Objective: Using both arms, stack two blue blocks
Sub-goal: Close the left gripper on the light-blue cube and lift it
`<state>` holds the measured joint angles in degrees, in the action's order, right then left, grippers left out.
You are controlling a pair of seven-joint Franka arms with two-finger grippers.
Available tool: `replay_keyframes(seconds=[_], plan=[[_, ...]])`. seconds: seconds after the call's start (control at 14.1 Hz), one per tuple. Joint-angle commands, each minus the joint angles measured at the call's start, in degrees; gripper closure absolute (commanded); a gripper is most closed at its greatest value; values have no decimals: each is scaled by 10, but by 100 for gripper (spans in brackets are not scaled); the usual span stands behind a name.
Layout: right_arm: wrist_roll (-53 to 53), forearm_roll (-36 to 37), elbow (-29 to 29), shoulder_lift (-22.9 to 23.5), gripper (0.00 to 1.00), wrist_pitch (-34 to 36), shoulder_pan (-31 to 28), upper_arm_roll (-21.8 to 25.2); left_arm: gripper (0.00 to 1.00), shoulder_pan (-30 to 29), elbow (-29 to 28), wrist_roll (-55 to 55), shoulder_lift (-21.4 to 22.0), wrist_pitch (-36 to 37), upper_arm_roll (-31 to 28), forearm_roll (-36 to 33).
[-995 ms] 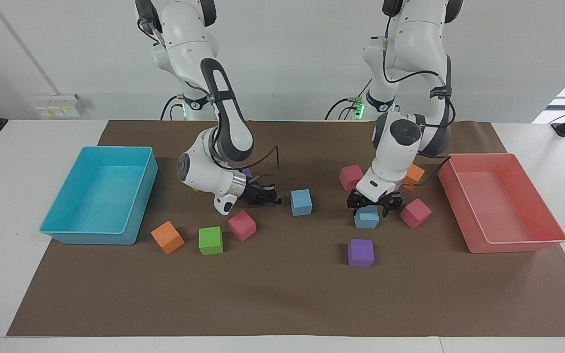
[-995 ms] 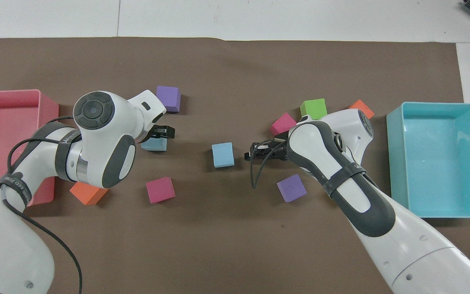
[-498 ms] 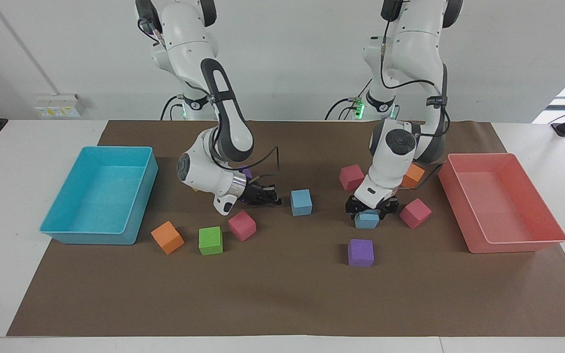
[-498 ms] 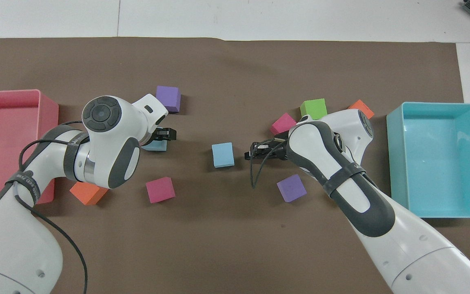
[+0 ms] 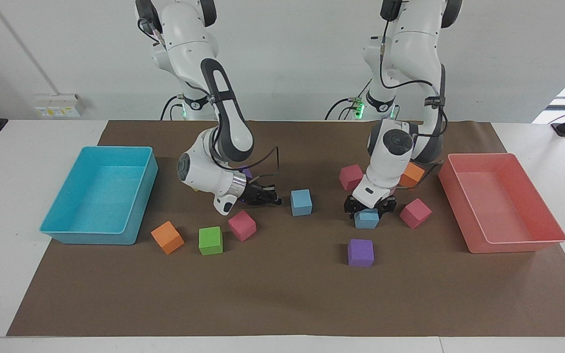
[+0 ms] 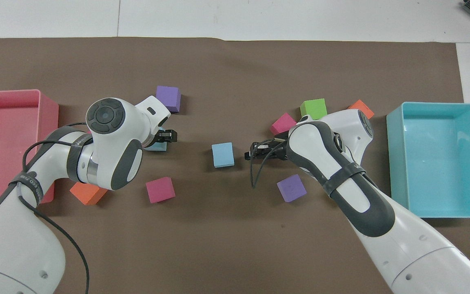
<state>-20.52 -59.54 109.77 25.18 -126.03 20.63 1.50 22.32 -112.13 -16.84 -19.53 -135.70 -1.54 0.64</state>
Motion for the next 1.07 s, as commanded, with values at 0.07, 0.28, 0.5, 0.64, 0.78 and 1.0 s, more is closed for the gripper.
replay_keyframes(seconds=[0.07,0.28,0.5,0.64,0.78,1.0], plan=[[-22,-42,13,-4,100,-11,-3,-4,82,12,-13,-14,10,-12,-10,-13],[-24,-51,16,-5,100,-8,-6,-4,90,12,-12,-14,10,-11,-11,-13],[-24,-51,16,-5,100,-8,-7,-4,91,12,-6,-14,21,0,-11,-13],[-24,-51,16,-5,100,-7,-7,-4,90,12,11,-14,34,36,-11,-13],[-24,-51,16,-5,100,-6,-9,-4,90,25,43,-17,40,93,-11,-13],[-24,-51,16,-5,100,-5,-9,-4,90,59,81,-101,37,125,-11,-13]])
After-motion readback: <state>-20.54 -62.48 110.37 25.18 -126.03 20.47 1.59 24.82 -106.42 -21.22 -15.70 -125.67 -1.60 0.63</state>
